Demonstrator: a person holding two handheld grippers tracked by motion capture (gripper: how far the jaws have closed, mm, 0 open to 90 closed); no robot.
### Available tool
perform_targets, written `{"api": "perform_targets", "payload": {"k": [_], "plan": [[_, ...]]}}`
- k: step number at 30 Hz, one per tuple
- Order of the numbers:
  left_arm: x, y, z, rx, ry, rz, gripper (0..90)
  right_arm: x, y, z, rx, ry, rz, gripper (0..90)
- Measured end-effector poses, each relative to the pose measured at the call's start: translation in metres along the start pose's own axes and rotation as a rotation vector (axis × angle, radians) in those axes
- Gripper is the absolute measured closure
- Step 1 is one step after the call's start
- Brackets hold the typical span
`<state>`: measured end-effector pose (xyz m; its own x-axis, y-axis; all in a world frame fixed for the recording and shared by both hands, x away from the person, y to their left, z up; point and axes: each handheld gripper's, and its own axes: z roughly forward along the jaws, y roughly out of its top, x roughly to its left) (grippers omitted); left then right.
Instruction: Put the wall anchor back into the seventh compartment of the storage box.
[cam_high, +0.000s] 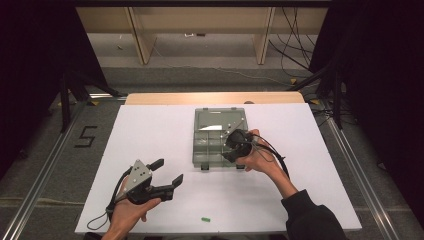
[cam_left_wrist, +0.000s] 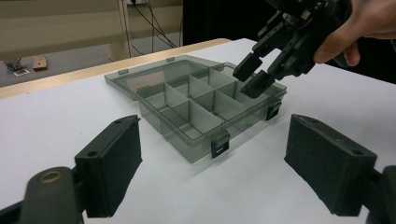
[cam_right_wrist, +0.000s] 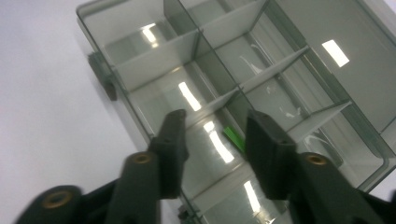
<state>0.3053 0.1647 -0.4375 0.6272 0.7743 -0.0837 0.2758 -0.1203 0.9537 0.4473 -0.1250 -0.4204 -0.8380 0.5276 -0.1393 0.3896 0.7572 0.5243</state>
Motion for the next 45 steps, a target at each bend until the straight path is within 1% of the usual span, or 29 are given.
{"api": "perform_targets", "payload": {"k": [3,7,10,11,14,16,18,19,20,21,24,25,26,27,30,31,32,37,39,42,45], "plan": [[0.000,0.000,0.000,-0.004,-0.001,0.000,17.7,0.008,0.000,-0.008,-0.010,0.002,-0.019,41.8],[0.000,0.000,0.000,0.000,0.002,0.002,17.8,0.022,0.000,-0.017,-0.035,0.016,-0.032,34.2],[0.000,0.000,0.000,0.000,0.000,0.005,17.8,0.033,0.002,-0.024,-0.044,0.019,-0.060,32.5],[0.000,0.000,0.000,0.000,0.002,0.002,17.8,0.037,0.002,-0.026,-0.043,0.033,-0.063,31.9],[0.000,0.000,0.000,-0.002,0.002,0.002,17.8,0.046,0.004,-0.029,-0.053,0.042,-0.085,30.3],[0.001,0.000,0.000,-0.001,0.003,0.005,17.8,0.053,0.003,-0.030,-0.050,0.061,-0.089,30.0],[0.001,0.000,0.000,-0.002,0.003,0.005,17.8,0.060,0.002,-0.029,-0.045,0.070,-0.100,29.2],[0.001,0.000,0.000,-0.002,0.003,0.005,17.8,0.060,0.002,-0.029,-0.045,0.070,-0.100,29.2],[0.001,0.000,0.000,-0.002,0.003,0.006,17.8,0.064,0.001,-0.029,-0.040,0.078,-0.110,29.0],[0.001,0.000,0.000,-0.009,-0.003,0.006,17.8,0.071,0.000,-0.030,-0.035,0.089,-0.120,28.7],[0.002,0.000,0.000,-0.009,-0.003,0.008,17.9,0.080,-0.002,-0.031,-0.040,0.099,-0.139,27.8],[0.002,0.000,0.000,-0.009,-0.003,0.008,17.9,0.080,-0.002,-0.031,-0.040,0.099,-0.139,27.8],[0.001,0.000,0.000,-0.003,0.003,0.008,17.9,0.085,-0.003,-0.032,-0.035,0.111,-0.147,27.8],[0.002,0.000,0.000,-0.010,-0.002,0.007,17.9,0.088,-0.003,-0.032,-0.039,0.109,-0.156,27.8],[0.002,0.000,0.000,-0.009,-0.001,0.008,17.9,0.095,-0.005,-0.032,-0.027,0.123,-0.171,27.4],[0.002,0.000,0.000,-0.009,-0.001,0.008,17.9,0.095,-0.005,-0.032,-0.027,0.123,-0.171,27.4],[0.002,0.000,0.000,-0.009,0.000,0.009,17.9,0.099,-0.007,-0.031,-0.018,0.138,-0.179,27.3],[0.002,0.000,0.000,-0.009,0.000,0.008,17.9,0.109,-0.013,-0.028,0.003,0.150,-0.195,26.7],[0.001,0.000,-0.001,-0.004,0.010,0.004,17.9,0.110,-0.014,-0.027,0.007,0.151,-0.195,26.6],[0.001,0.000,-0.001,-0.005,0.009,0.004,17.9,0.117,-0.016,-0.023,0.026,0.171,-0.197,26.6],[0.002,0.000,0.000,-0.010,0.004,0.003,17.9,0.120,-0.017,-0.022,0.031,0.176,-0.205,26.6]]}}
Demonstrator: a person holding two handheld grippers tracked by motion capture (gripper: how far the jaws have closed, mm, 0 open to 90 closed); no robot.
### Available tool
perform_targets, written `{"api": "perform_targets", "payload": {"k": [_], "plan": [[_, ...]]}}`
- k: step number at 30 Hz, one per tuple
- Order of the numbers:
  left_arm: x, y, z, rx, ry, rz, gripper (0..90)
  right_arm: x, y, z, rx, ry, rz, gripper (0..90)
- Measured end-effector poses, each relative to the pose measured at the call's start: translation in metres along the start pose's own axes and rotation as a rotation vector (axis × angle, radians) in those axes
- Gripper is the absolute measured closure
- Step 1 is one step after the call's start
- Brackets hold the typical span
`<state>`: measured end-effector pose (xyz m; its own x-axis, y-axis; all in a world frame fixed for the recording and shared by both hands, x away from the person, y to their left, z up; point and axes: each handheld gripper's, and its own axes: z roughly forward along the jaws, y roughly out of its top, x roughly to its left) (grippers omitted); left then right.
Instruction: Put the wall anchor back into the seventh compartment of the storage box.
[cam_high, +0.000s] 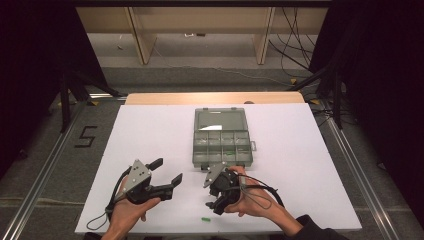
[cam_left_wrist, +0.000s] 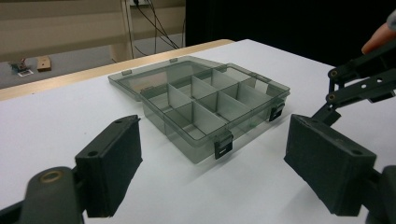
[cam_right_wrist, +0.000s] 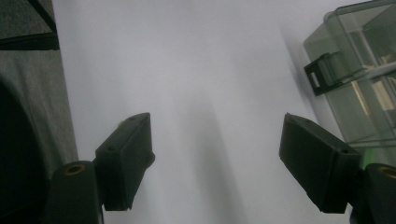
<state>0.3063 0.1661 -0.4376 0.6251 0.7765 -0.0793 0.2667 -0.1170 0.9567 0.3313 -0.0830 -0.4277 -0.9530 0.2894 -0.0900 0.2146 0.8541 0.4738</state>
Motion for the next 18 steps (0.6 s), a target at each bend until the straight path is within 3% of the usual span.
{"api": "perform_targets", "payload": {"k": [8,18], "plan": [[0.000,0.000,0.000,0.000,-0.002,0.007,17.9,0.016,0.001,0.014,0.059,0.056,-0.041,29.9],[0.000,0.000,-0.001,0.004,0.010,-0.001,18.0,0.027,0.002,0.029,0.108,0.101,-0.084,44.2]]}}
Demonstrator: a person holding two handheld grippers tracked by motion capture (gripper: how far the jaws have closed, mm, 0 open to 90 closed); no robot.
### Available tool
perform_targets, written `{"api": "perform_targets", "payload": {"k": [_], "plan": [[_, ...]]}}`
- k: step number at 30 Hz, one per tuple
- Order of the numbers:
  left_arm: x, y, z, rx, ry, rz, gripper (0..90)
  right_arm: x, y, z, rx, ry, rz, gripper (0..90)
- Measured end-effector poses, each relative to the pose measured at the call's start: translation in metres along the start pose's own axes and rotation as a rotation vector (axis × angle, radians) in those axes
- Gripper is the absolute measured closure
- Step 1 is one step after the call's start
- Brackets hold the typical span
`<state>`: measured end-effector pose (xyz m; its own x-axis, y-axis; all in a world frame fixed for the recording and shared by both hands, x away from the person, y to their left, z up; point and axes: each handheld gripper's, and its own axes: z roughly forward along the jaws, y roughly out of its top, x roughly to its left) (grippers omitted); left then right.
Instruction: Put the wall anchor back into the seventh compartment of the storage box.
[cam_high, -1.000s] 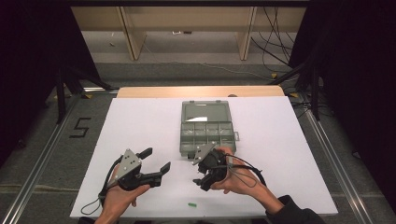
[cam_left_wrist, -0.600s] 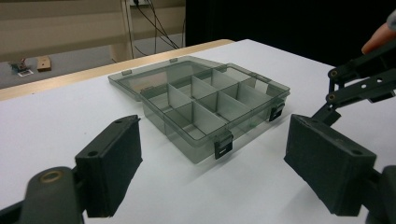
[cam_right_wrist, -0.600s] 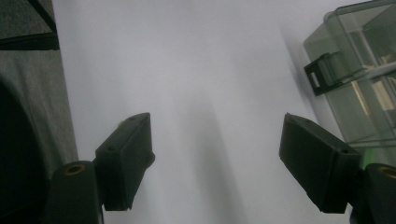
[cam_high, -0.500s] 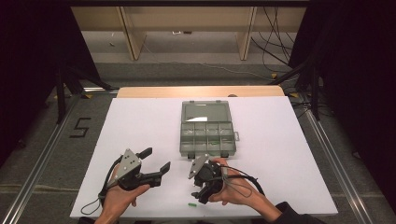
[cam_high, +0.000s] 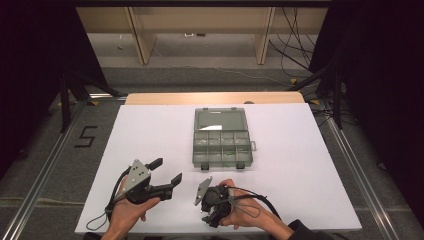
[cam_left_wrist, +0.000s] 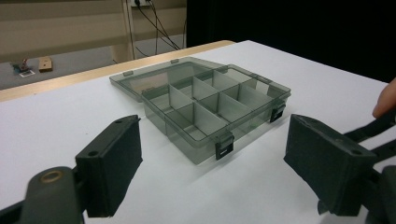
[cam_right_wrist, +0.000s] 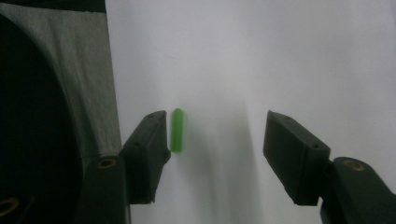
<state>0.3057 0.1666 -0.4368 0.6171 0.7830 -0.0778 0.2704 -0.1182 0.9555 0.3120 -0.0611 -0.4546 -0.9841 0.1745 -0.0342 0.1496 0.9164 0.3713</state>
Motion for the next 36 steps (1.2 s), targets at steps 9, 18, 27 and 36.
{"api": "perform_targets", "payload": {"k": [9,18,27,36], "plan": [[-0.0002,-0.0001,0.0004,0.000,-0.001,0.002,18.0,0.0051,0.0021,0.0076,0.033,0.034,-0.031,61.0],[-0.0001,-0.0002,0.0007,0.001,0.000,0.003,18.0,0.0022,0.0059,0.0102,0.059,0.071,-0.004,75.4],[0.0001,-0.0003,0.0011,-0.005,-0.004,0.002,18.0,0.0023,0.0089,0.0110,0.077,0.072,-0.029,84.6],[0.0003,-0.0003,0.0009,-0.005,-0.004,0.001,18.0,-0.0026,0.0079,0.0051,0.058,0.064,-0.030,84.6]]}}
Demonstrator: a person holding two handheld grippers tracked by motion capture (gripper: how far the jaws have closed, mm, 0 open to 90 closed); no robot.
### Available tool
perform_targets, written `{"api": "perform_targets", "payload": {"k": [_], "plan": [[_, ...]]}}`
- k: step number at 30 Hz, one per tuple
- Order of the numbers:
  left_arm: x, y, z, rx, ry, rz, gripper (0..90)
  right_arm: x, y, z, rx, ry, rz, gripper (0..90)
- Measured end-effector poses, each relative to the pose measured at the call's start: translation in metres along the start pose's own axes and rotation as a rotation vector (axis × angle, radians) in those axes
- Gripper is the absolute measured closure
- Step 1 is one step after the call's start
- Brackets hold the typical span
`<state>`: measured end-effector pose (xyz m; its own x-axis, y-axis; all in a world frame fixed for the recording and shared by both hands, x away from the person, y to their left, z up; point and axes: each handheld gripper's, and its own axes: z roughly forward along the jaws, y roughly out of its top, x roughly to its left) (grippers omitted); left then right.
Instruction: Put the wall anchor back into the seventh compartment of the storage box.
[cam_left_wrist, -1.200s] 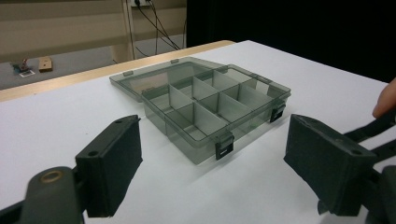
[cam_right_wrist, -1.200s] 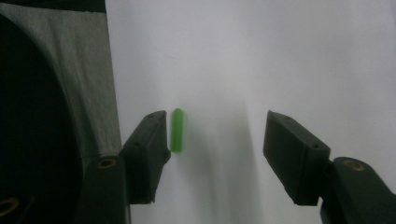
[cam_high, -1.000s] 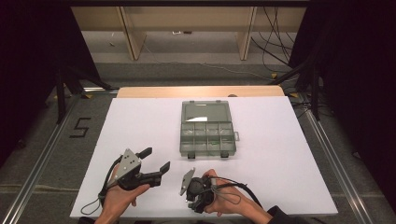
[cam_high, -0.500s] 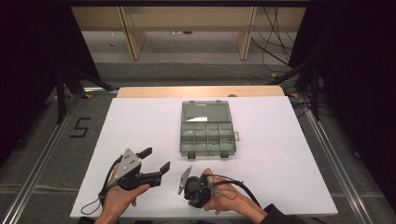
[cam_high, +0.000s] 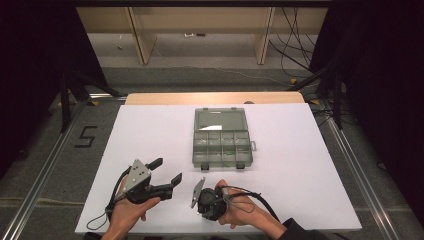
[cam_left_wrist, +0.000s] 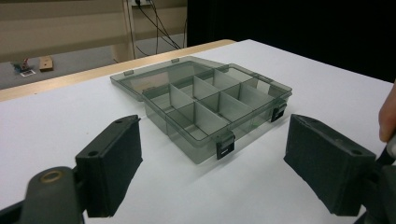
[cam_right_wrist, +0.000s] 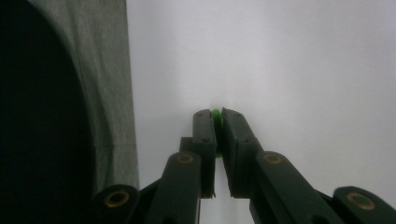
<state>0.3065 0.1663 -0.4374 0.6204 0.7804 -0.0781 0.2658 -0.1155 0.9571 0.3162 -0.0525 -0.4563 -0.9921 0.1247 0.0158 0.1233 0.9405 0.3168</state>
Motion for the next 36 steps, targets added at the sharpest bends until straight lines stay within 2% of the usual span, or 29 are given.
{"api": "perform_targets", "payload": {"k": [1,5,8,12,15,21,23,29,36], "plan": [[0.000,0.000,-0.001,0.006,0.006,0.001,18.0,-0.003,0.000,-0.003,-0.009,-0.007,-0.010,84.6],[0.000,0.000,0.000,0.001,0.000,0.001,18.0,-0.009,-0.003,-0.014,-0.039,-0.038,0.023,84.6],[0.000,0.000,0.000,0.007,0.007,0.001,18.0,-0.018,-0.006,-0.025,-0.068,-0.061,0.023,84.6],[0.000,0.000,0.000,0.006,0.007,-0.001,18.0,-0.027,-0.010,-0.035,-0.095,-0.091,0.056,84.6],[0.000,0.000,0.000,0.000,0.000,-0.001,18.0,-0.040,-0.016,-0.046,-0.125,-0.116,0.084,84.6],[0.000,0.000,0.000,-0.001,0.004,-0.001,18.0,-0.056,-0.026,-0.057,-0.185,-0.171,0.135,84.6],[0.000,0.000,0.000,-0.002,0.005,0.000,18.0,-0.060,-0.027,-0.059,-0.195,-0.180,0.135,84.6],[0.000,0.000,0.000,0.001,0.011,0.002,18.0,-0.079,-0.039,-0.068,-0.251,-0.253,0.200,84.6],[0.001,0.000,0.000,-0.005,0.004,0.002,18.0,-0.096,-0.046,-0.072,-0.277,-0.279,0.254,84.6]]}}
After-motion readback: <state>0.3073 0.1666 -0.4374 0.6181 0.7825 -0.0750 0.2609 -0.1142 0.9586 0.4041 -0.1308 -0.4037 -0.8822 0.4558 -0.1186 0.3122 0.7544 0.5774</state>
